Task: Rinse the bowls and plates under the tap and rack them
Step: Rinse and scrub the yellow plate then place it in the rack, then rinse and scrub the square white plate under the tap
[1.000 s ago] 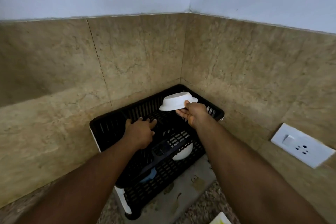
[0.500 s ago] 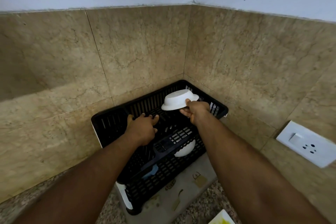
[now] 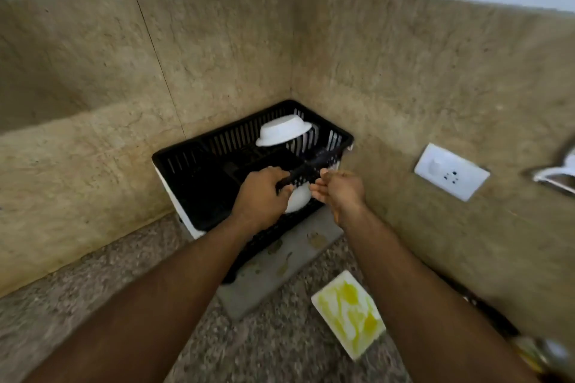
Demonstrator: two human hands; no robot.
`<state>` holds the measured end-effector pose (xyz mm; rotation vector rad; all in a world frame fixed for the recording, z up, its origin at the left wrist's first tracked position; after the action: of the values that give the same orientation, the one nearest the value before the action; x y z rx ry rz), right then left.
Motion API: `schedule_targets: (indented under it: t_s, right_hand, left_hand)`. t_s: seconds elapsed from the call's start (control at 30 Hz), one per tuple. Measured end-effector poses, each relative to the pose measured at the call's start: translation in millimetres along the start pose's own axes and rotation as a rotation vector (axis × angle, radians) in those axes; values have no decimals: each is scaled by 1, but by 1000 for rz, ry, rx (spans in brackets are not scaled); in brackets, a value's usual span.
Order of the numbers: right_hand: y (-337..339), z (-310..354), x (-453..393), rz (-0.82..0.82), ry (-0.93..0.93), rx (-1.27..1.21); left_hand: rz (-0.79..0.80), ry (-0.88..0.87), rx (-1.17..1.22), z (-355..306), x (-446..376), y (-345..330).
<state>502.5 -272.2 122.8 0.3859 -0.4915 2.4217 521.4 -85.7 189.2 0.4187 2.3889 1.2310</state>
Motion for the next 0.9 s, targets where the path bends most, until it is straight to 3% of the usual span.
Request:
schedule_targets:
  t_s: [0.1,0.23,0.4,0.47,0.53,0.67,0.9]
  right_hand:
    - [60,-42,34,-72,-54,101]
    - [146,-113,65,-195,-217,252]
    - [219,-162,86,-415,-264,842]
    - [235,-167,96,-475,-268,951]
    - [244,-182,97,-461,-318,826]
    - [240,-213,99,-411,-459,350]
    - [281,-204,130,-481,-410,258]
  left_hand:
    - [41,-27,16,-17,43,-34]
    - [358,55,-3,-16,90,-103]
    - [584,150,-40,-8,123,-175]
    - [626,190,-71,0,129,-196]
    - [667,223,-84,8,133,-213]
    - [640,247,1,8,137,-229]
    - [591,371,223,-6,159,-237]
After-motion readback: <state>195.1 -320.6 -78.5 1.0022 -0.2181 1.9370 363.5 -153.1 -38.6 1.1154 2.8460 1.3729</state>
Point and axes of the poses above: each hand's wrist, its own x-axis away from the middle knuckle, its own y-axis out of the back of the hand, z = x × y, the point moved 6 cm from there along -x, towards the middle knuckle, and after that the axes turned 5 degrees about -x, right-handed, at the moved point
